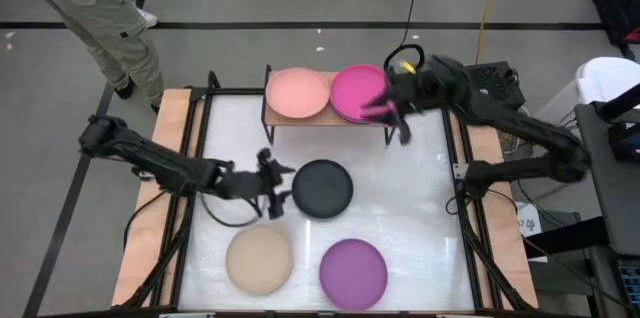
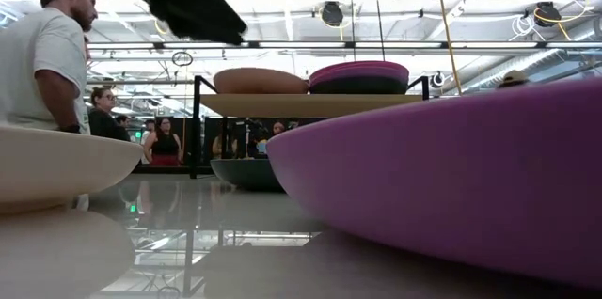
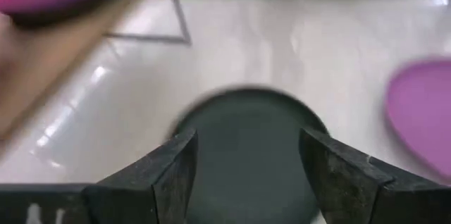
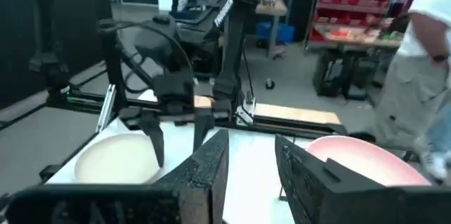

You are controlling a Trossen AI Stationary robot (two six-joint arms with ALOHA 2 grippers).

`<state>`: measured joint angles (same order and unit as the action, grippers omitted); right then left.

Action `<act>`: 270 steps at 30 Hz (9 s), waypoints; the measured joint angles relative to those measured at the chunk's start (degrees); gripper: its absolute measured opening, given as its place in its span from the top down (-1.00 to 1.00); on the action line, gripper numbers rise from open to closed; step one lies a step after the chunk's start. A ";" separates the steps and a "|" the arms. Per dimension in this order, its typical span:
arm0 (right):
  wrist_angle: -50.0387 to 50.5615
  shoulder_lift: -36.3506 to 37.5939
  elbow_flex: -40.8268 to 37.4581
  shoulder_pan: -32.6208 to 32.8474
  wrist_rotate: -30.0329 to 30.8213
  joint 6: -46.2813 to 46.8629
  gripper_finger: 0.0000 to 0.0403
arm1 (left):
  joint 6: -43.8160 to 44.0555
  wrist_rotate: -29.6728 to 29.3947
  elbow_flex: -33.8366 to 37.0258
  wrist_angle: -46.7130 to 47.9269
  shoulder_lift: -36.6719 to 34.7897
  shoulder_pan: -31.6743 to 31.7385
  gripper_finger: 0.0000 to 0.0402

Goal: Place and stack plates onto a shelf
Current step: Stack the black plate on top of the light orange plate on the shelf, then stack the purple plate on top of the black plate on the shelf

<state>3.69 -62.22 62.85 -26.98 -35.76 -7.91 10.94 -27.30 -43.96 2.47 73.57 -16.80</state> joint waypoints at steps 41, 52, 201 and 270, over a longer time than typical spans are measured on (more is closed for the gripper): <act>-22.33 32.55 -43.14 24.34 16.49 11.09 0.51 | -7.13 16.99 -32.91 30.68 40.60 -0.33 0.64; -22.31 32.55 -43.14 24.89 16.47 11.55 0.51 | -6.86 13.89 -32.40 29.57 40.51 -0.66 0.85; -19.32 -17.14 -29.48 45.89 26.77 17.25 -0.09 | -9.34 -2.13 7.91 -30.04 -6.27 2.95 0.13; -21.98 -20.11 6.48 -8.43 16.90 13.75 1.00 | -16.88 -2.22 7.86 -38.26 -6.29 0.37 0.13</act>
<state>-18.29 -82.34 69.33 -35.41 -18.86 5.84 -5.94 -29.52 -36.10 -35.79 67.29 -16.43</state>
